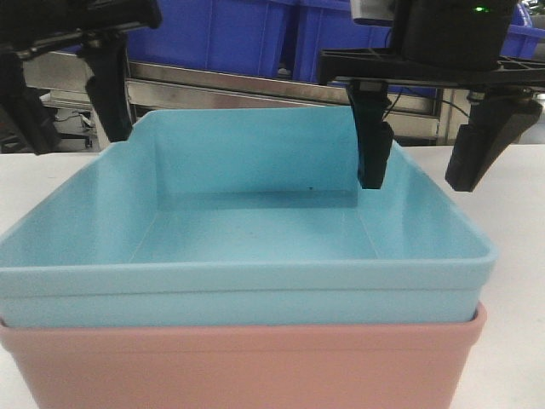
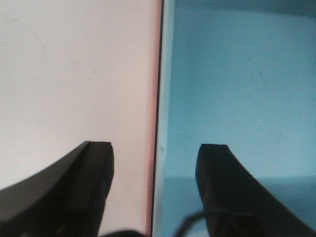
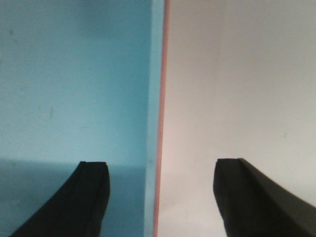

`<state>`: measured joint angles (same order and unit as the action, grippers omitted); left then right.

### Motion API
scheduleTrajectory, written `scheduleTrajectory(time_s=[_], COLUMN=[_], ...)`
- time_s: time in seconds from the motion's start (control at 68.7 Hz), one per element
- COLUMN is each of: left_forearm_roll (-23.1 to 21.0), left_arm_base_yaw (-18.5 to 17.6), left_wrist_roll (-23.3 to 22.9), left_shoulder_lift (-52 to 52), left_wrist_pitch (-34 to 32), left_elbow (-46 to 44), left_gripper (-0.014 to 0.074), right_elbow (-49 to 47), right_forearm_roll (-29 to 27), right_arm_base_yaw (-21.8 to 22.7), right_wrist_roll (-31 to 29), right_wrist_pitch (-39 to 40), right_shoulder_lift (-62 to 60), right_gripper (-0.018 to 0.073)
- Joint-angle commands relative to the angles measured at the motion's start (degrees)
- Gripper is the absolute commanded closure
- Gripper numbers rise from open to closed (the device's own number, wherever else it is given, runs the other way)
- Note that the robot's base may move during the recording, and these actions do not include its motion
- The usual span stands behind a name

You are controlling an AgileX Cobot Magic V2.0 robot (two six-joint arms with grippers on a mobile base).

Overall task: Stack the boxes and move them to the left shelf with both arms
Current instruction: 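Lower both grippers onto opposite walls of the stacked boxes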

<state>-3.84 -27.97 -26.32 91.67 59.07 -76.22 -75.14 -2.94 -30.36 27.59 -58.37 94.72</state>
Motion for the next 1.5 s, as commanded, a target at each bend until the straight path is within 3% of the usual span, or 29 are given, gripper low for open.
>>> scheduleTrajectory(time_s=[0.0, 0.393, 1.486], left_forearm_roll=[0.0, -1.6, -0.2], left_arm_base_yaw=[-0.4, -0.4, -0.4], left_wrist_roll=[-0.7, -0.7, 0.1], left_shoulder_lift=[-0.4, 4.2, 9.8], left_wrist_pitch=[0.8, 1.2, 3.0], left_elbow=[-2.8, -2.7, -2.7], left_gripper=[0.0302, 0.0302, 0.0302], right_elbow=[-1.8, -1.8, -1.8], right_forearm_roll=[0.8, 0.7, 0.7], right_arm_base_yaw=[0.0, 0.0, 0.0], right_wrist_roll=[-0.7, -0.7, -0.7], right_wrist_pitch=[1.6, 3.1, 5.7], right_shoulder_lift=[-2.2, 1.2, 4.7], right_gripper=[0.0029, 0.0029, 0.0029])
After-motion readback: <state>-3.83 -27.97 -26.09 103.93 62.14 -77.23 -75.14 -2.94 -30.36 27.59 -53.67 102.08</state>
